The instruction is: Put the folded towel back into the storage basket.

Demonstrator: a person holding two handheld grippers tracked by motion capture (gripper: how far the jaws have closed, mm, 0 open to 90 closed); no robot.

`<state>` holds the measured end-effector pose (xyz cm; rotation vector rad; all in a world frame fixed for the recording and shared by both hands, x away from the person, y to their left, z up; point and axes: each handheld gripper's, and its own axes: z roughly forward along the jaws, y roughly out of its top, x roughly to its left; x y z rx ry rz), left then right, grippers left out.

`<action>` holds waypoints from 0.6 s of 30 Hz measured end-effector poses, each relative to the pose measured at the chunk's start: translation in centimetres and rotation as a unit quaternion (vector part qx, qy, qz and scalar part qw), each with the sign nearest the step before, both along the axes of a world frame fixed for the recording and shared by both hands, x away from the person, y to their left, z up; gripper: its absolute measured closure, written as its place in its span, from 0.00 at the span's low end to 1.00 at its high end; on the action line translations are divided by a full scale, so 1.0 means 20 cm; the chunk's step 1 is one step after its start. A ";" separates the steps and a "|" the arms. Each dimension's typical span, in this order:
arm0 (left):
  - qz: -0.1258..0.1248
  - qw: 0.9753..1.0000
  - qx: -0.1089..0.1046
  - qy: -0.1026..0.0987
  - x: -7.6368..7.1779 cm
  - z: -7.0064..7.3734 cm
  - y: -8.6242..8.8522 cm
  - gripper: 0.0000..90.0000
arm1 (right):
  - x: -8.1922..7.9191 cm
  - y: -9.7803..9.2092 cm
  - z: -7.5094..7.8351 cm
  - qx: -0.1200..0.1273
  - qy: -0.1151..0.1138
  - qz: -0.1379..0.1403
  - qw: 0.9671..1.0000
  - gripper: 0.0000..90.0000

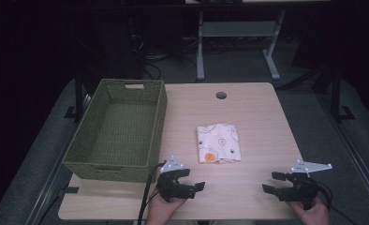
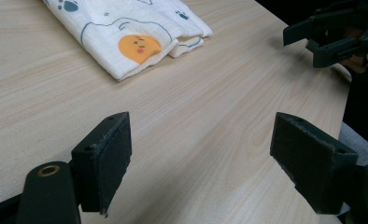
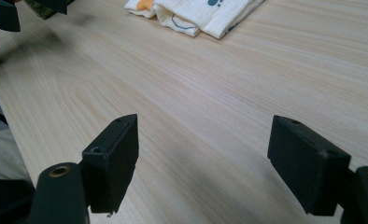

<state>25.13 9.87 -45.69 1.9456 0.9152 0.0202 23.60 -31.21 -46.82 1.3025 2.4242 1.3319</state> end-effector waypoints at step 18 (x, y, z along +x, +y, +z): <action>-0.005 1.000 -0.003 0.000 0.00 0.03 -0.03 0.28 | 0.03 0.04 0.01 0.005 -0.003 0.004 1.000 0.23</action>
